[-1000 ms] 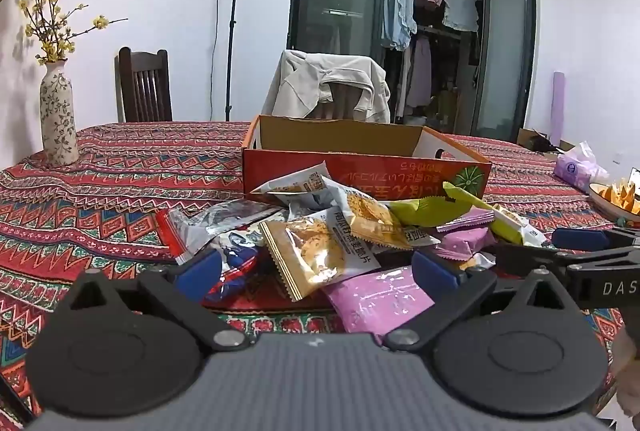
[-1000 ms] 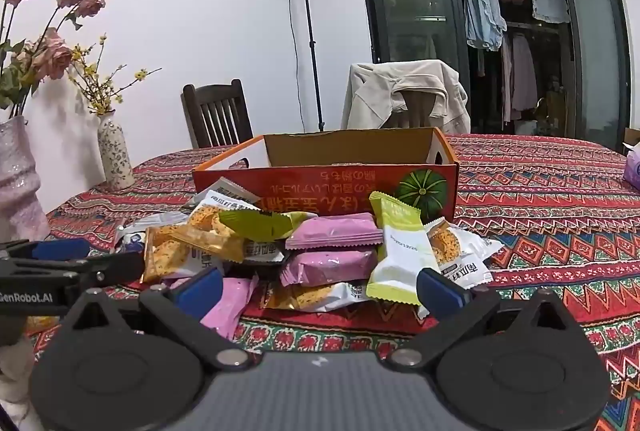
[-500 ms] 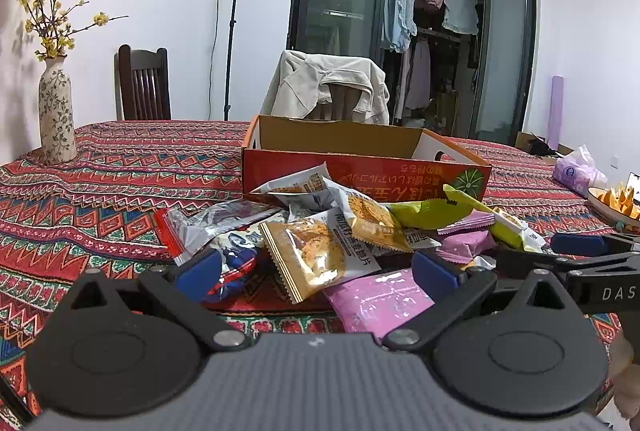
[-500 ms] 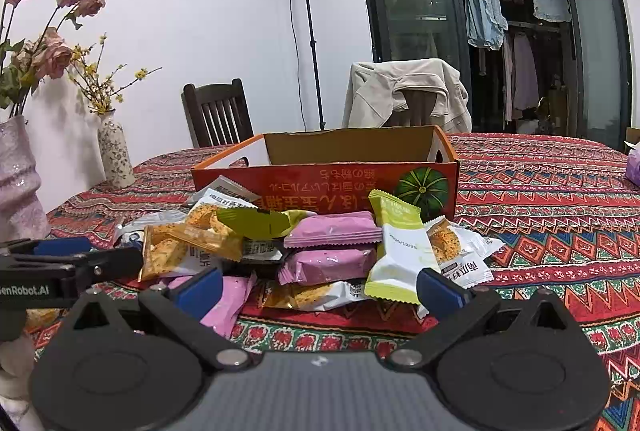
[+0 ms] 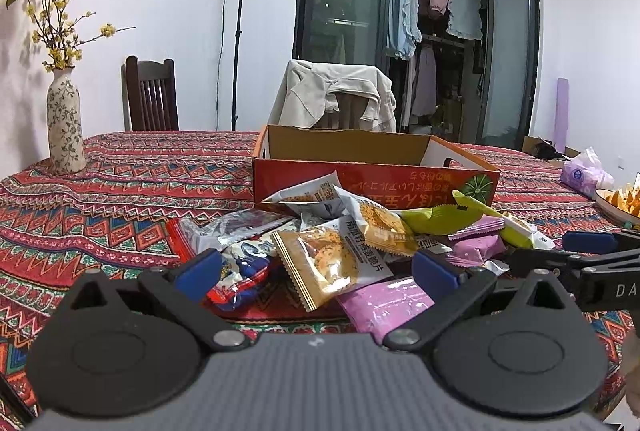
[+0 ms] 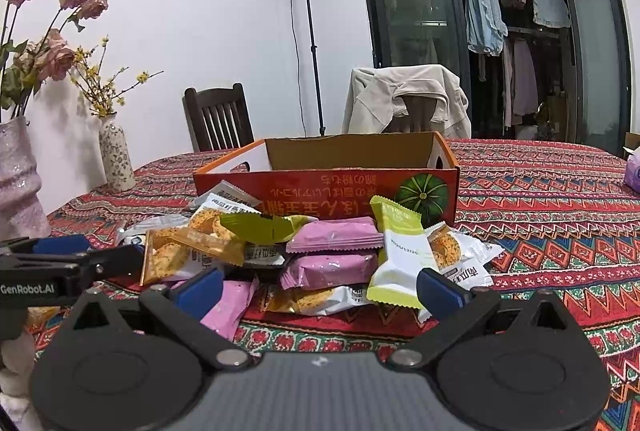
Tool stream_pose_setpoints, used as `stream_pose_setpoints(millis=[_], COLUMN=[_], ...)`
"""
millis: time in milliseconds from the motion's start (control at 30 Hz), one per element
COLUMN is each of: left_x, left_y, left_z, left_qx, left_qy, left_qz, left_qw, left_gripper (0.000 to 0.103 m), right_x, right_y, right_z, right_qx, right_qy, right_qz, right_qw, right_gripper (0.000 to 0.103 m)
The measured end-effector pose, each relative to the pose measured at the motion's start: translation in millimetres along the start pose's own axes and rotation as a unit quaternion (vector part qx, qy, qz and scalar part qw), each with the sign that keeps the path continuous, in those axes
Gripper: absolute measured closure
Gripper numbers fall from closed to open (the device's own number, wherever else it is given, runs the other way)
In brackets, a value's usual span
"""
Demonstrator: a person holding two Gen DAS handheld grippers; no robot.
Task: Organize snacks
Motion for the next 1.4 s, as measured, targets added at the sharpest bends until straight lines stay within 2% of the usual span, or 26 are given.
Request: stream_pose_setpoints(millis=[1400], left_x=[3.7], left_y=[0.3], left_z=[0.2], left_qx=[0.008], left_qy=[0.002], left_qz=[0.006], left_qw=[1.0000], left_gripper=[0.000], right_x=[3.2], right_y=[1.4], right_z=[-0.8], right_qx=[0.001], right_qy=[0.000], right_qz=[0.003], right_qw=[1.000], right_gripper=[0.000])
Point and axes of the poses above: each gripper's, at about its wrist camera, not at the fingertips, and x roughly against the way its jaws point, z to its right, y to its underside, the point moved 9 cm from there along -x, roughly the way its jaws point, and after that the axes turned 7 degrees about -x, right-handed, at the moved point
